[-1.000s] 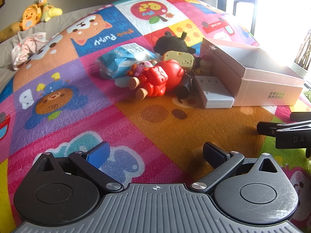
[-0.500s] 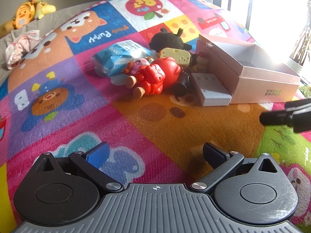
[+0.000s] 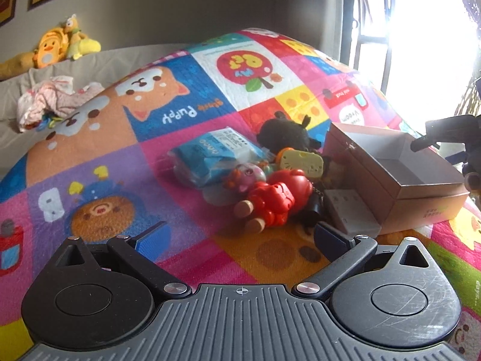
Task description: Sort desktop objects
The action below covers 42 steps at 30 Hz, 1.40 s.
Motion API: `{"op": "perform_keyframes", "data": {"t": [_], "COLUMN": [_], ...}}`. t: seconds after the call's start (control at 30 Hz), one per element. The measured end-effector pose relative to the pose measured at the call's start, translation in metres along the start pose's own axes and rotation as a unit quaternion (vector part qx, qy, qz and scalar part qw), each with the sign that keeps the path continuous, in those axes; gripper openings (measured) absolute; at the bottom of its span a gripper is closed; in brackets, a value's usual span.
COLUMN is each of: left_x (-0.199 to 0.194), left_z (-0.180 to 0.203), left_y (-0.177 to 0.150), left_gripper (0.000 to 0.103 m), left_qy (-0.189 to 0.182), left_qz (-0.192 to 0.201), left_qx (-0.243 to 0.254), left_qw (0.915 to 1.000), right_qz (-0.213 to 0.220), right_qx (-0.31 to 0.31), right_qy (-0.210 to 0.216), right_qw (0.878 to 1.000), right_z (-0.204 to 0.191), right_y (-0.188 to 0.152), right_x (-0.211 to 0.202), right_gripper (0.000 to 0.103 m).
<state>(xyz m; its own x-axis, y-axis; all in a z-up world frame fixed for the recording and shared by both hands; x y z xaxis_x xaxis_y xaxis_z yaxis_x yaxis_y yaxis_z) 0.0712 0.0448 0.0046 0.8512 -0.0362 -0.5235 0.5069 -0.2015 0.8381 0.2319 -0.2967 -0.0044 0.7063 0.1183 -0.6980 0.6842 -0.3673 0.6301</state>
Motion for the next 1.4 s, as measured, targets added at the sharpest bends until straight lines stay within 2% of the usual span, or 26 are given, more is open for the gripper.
{"op": "perform_keyframes", "data": {"t": [0.07,0.13,0.23,0.27,0.3,0.37,0.43,0.5,0.53,0.57,0.6,0.63,0.73,0.77,0.8,0.83,0.87,0.9,0.93,1.03,1.13,1.23,1.33,1.4], "left_x": [0.002,0.007,0.011,0.011,0.011,0.01,0.011,0.012,0.01,0.009,0.008,0.009,0.019,0.024,0.03,0.036,0.042,0.047,0.052,0.067,0.085,0.104,0.108,0.098], "left_z": [-0.005,-0.007,-0.005,-0.006,-0.008,-0.014,-0.018,-0.014,-0.006,0.005,0.017,0.029,0.062,0.071,0.078,0.084,0.087,0.09,0.091,0.095,0.099,0.099,0.095,0.1], "left_y": [-0.003,-0.004,-0.004,-0.005,-0.005,-0.006,-0.003,0.004,0.009,0.013,0.015,0.016,0.015,0.016,0.016,0.018,0.019,0.02,0.021,0.027,0.031,0.033,0.033,0.026], "left_gripper": [0.103,0.103,0.103,0.103,0.103,0.103,0.103,0.103,0.103,0.103,0.103,0.103,0.101,0.089,0.071,0.069,0.078,0.091,0.096,0.097,0.101,0.103,0.103,0.103], "left_qy": [0.004,0.003,0.002,0.007,0.015,0.036,0.042,0.024,0.002,-0.024,-0.048,-0.066,-0.119,-0.134,-0.145,-0.153,-0.158,-0.163,-0.163,-0.173,-0.221,-0.233,-0.249,-0.256], "left_qz": [-0.006,-0.013,-0.02,-0.021,-0.022,-0.02,-0.016,-0.009,0.005,0.018,0.029,0.033,0.027,0.025,0.021,0.018,0.019,0.023,0.026,0.029,0.021,0.003,-0.006,-0.009], "left_qx": [0.003,0.003,0.002,0.002,0.002,-0.002,-0.008,-0.003,0.013,0.036,0.065,0.09,0.138,0.147,0.156,0.162,0.167,0.17,0.174,0.199,0.229,0.249,0.251,0.277], "left_qw": [1.0,0.9999,0.9998,0.9997,0.9997,0.9991,0.9989,0.9997,0.9999,0.9989,0.9963,0.9932,0.9828,0.9798,0.9769,0.9747,0.973,0.9716,0.9708,0.9641,0.9479,0.94,0.9355,0.9261], "right_qz": [-0.018,0.002,-0.005,0.014,0.063,0.128,0.169,0.181,0.185,0.191,0.187,0.182,0.157,0.149,0.141,0.136,0.133,0.129,0.123,0.105,0.088,0.085,0.096,0.092], "right_qx": [0.01,0.002,-0.032,-0.043,-0.068,-0.139,-0.224,-0.303,-0.323,-0.334,-0.327,-0.311,-0.232,-0.215,-0.201,-0.191,-0.183,-0.173,-0.164,-0.139,-0.122,-0.111,-0.101,-0.075], "right_qy": [0.031,0.029,0.075,0.069,0.057,0.066,0.094,0.116,0.117,0.112,0.11,0.11,0.107,0.103,0.099,0.096,0.094,0.094,0.096,0.108,0.112,0.114,0.12,0.123], "right_qw": [0.999,1.0,0.997,0.997,0.994,0.98,0.955,0.928,0.921,0.916,0.92,0.926,0.954,0.96,0.964,0.967,0.969,0.972,0.974,0.979,0.982,0.984,0.983,0.985], "right_z": [-0.011,-0.027,-0.049,-0.055,-0.066,-0.09,-0.115,-0.132,-0.133,-0.132,-0.127,-0.12,-0.086,-0.077,-0.067,-0.059,-0.052,-0.045,-0.039,-0.027,-0.021,-0.019,-0.015,-0.01], "right_y": [-0.005,-0.006,-0.007,-0.007,-0.009,-0.023,-0.054,-0.092,-0.103,-0.112,-0.116,-0.115,-0.107,-0.106,-0.107,-0.109,-0.111,-0.114,-0.116,-0.121,-0.124,-0.122,-0.115,-0.101], "right_x": [0.008,0.011,0.015,0.01,-0.009,-0.047,-0.087,-0.114,-0.12,-0.127,-0.131,-0.133,-0.136,-0.135,-0.132,-0.13,-0.129,-0.128,-0.127,-0.121,-0.113,-0.111,-0.116,-0.112], "right_gripper": [0.103,0.103,0.103,0.103,0.103,0.103,0.103,0.103,0.102,0.095,0.091,0.091,0.091,0.092,0.093,0.094,0.096,0.098,0.099,0.101,0.103,0.103,0.103,0.103]}}
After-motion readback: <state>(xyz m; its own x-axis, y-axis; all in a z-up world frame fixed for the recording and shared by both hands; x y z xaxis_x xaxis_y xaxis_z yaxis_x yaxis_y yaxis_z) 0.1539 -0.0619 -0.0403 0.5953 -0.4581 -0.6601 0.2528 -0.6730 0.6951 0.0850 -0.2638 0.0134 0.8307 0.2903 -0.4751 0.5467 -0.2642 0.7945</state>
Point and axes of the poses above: each gripper's, at about its wrist camera, not at the fingertips, and x roughly the way its jaws point, z to its right, y to its top, the point moved 6 cm from there along x, roughly the way its jaws point, and after that the axes turned 13 degrees about x, right-handed, at the moved point
